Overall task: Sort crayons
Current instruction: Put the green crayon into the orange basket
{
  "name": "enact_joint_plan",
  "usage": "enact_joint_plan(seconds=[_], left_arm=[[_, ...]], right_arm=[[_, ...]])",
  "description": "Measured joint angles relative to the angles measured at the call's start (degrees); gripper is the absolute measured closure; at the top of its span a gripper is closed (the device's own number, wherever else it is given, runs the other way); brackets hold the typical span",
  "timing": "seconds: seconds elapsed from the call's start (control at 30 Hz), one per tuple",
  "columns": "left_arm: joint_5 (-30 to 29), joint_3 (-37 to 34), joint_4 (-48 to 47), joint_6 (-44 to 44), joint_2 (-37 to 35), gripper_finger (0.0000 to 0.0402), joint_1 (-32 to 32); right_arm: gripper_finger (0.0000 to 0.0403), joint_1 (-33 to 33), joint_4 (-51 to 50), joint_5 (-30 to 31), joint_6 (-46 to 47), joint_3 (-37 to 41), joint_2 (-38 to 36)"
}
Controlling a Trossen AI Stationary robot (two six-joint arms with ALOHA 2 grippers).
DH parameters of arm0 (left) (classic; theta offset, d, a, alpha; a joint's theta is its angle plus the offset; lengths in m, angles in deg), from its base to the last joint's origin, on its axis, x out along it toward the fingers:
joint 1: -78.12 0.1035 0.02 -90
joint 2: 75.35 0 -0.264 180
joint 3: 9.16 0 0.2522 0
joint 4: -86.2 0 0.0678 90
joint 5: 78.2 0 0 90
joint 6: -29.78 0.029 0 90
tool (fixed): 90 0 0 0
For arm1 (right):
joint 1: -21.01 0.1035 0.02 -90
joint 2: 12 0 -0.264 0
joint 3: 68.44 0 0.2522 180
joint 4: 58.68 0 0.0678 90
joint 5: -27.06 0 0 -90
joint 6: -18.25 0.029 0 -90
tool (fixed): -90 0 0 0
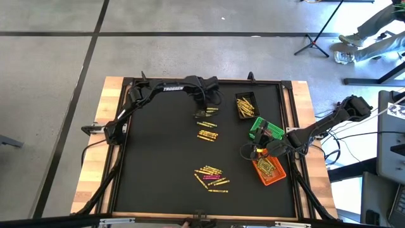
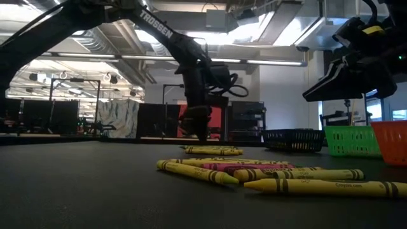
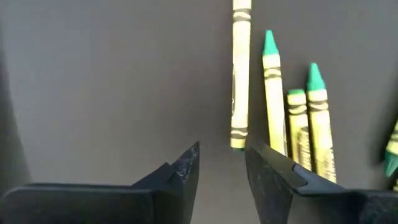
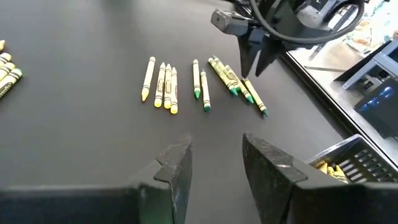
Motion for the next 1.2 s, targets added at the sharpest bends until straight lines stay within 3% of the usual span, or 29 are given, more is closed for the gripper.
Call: enact_joint_plan(seconds=[0.57, 0.8, 0.93, 1.2], left_arm=[[2.12, 0.0, 0.49, 4.73, 0.44, 0.0289, -0.82], [-3.46, 0.0, 1.16, 8.93, 0.55, 0.0289, -1.99], [-3.79, 0.0, 1.73, 9.67, 0.55, 0.0289, -2.05], [-1.26, 0.0, 1.65, 18.14, 0.55, 0.0289, -2.01]], right_arm=[[0.0265, 0.0, -0.02, 0.0, 1.29, -0.02, 0.0], [0.0265, 0.0, -0.04, 0.0, 1.29, -0.02, 0.0], [0.0265, 0.0, -0.04, 0.0, 1.29, -0.02, -0.01], [0.0265, 0.0, -0.03, -0.01, 1.61, -0.02, 0.0]])
